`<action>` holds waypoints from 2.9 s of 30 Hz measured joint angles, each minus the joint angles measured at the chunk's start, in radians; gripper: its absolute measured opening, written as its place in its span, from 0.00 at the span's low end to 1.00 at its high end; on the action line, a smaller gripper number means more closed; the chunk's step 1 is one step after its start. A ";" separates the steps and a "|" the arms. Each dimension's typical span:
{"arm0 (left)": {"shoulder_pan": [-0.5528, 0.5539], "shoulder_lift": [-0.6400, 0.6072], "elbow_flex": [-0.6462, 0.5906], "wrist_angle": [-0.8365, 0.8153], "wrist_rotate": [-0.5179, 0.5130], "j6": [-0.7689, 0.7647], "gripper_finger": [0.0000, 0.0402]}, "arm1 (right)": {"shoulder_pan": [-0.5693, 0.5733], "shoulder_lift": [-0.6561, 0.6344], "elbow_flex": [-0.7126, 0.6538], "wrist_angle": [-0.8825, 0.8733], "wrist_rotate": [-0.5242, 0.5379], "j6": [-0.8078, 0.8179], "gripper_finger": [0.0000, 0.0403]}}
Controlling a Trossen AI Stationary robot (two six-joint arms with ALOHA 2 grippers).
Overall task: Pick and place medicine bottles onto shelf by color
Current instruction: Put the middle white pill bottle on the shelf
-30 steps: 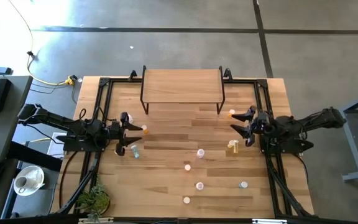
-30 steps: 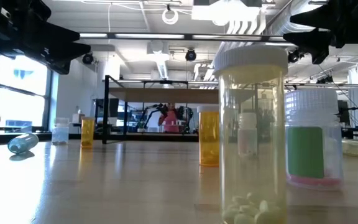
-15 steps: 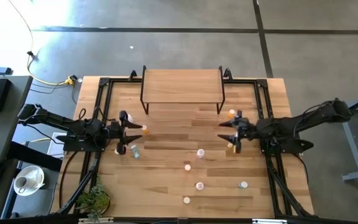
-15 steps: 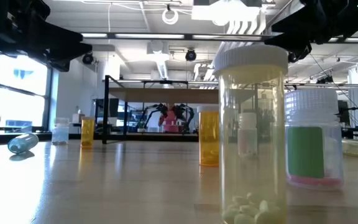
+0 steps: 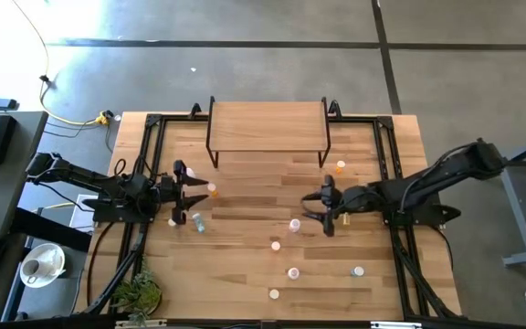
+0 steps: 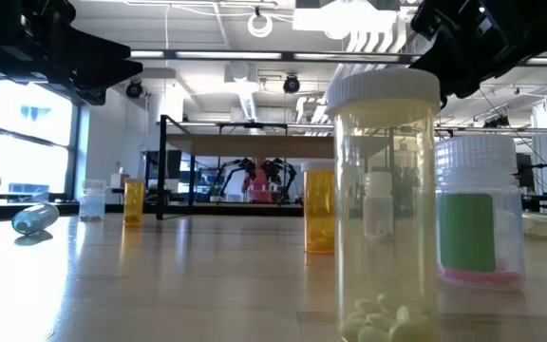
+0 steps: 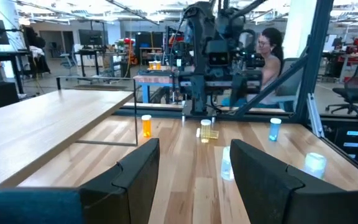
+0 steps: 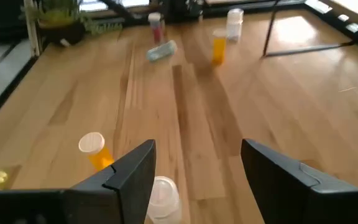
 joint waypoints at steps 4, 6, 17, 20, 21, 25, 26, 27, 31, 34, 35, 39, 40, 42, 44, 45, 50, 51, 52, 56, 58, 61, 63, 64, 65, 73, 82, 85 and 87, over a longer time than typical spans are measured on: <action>0.000 0.000 0.000 -0.001 -0.013 0.000 0.46 | 0.000 0.107 0.053 -0.001 -0.069 0.000 0.56; 0.000 0.000 0.000 -0.001 -0.020 0.000 0.46 | 0.000 0.150 0.078 0.001 -0.091 0.000 0.56; 0.000 0.000 0.001 -0.002 -0.021 0.000 0.46 | 0.002 0.299 0.137 -0.018 -0.134 0.025 0.56; 0.000 0.000 0.001 -0.002 -0.021 0.000 0.46 | 0.002 0.308 0.137 -0.041 -0.136 0.048 0.56; 0.000 0.000 0.001 -0.002 -0.021 0.000 0.46 | 0.002 0.310 0.137 -0.046 -0.136 0.062 0.56; 0.000 0.000 0.001 -0.002 -0.020 0.000 0.46 | 0.005 0.311 0.137 -0.071 -0.135 0.070 0.56; 0.000 0.000 0.001 -0.002 -0.020 0.000 0.46 | 0.005 0.311 0.137 -0.075 -0.135 0.069 0.56; 0.000 0.000 0.001 -0.002 -0.020 0.000 0.46 | 0.006 0.311 0.137 -0.083 -0.134 0.070 0.56; 0.000 0.000 0.001 -0.002 -0.020 0.000 0.46 | 0.006 0.321 0.137 -0.085 -0.131 0.071 0.56; 0.000 0.000 0.001 -0.002 -0.020 0.000 0.46 | 0.007 0.346 0.137 -0.078 -0.131 0.070 0.56; 0.000 0.000 0.001 -0.002 -0.020 0.000 0.46 | 0.007 0.355 0.137 -0.076 -0.131 0.070 0.56; 0.000 0.000 0.001 -0.002 -0.021 0.000 0.46 | 0.007 0.380 0.137 -0.062 -0.131 0.071 0.56; 0.000 0.000 0.001 -0.002 -0.021 0.000 0.46 | 0.007 0.382 0.137 -0.059 -0.131 0.071 0.56; 0.000 0.000 0.001 -0.001 -0.023 0.000 0.46 | 0.007 0.385 0.137 -0.056 -0.131 0.071 0.54; 0.000 0.000 0.001 -0.001 -0.023 0.000 0.46 | 0.007 0.385 0.137 -0.057 -0.131 0.071 0.51; 0.000 0.000 0.001 -0.001 -0.023 0.000 0.46 | 0.007 0.385 0.137 -0.056 -0.131 0.071 0.48; 0.000 0.000 0.001 -0.001 -0.023 0.000 0.46 | 0.006 0.385 0.137 -0.056 -0.129 0.068 0.34; 0.000 0.000 0.001 -0.001 -0.024 0.000 0.46 | 0.006 0.384 0.137 -0.055 -0.129 0.068 0.31; 0.000 0.000 0.001 -0.001 -0.027 0.000 0.46 | 0.007 0.383 0.137 -0.056 -0.129 0.068 0.30; 0.000 0.000 0.001 -0.001 -0.044 0.000 0.46 | 0.006 0.370 0.136 -0.059 -0.122 0.054 0.29; 0.000 0.000 0.001 -0.001 -0.046 0.000 0.46 | 0.002 0.356 0.147 -0.068 -0.111 0.046 0.29; 0.000 0.000 0.001 -0.002 -0.047 0.000 0.46 | -0.014 0.327 0.180 -0.083 -0.110 0.012 0.30; 0.000 0.000 0.001 -0.002 -0.049 0.000 0.46 | -0.029 0.305 0.211 -0.111 -0.101 -0.024 0.30; 0.000 0.000 0.001 -0.002 -0.050 0.000 0.46 | -0.038 0.292 0.227 -0.130 -0.086 -0.040 0.30; 0.000 0.000 0.001 -0.002 -0.050 0.000 0.46 | -0.048 0.280 0.247 -0.152 -0.070 -0.056 0.30; 0.000 0.000 0.001 -0.007 -0.050 0.000 0.46 | -0.159 0.221 0.437 -0.341 0.034 -0.191 0.30; 0.000 0.000 0.001 -0.010 -0.046 0.018 0.46 | -0.328 0.225 0.647 -0.496 0.095 -0.278 0.30; -0.001 0.000 0.001 -0.010 -0.042 0.017 0.46 | -0.379 0.225 0.694 -0.515 0.119 -0.304 0.30; -0.001 0.000 0.001 -0.010 -0.042 0.012 0.46 | -0.413 0.224 0.718 -0.522 0.120 -0.319 0.30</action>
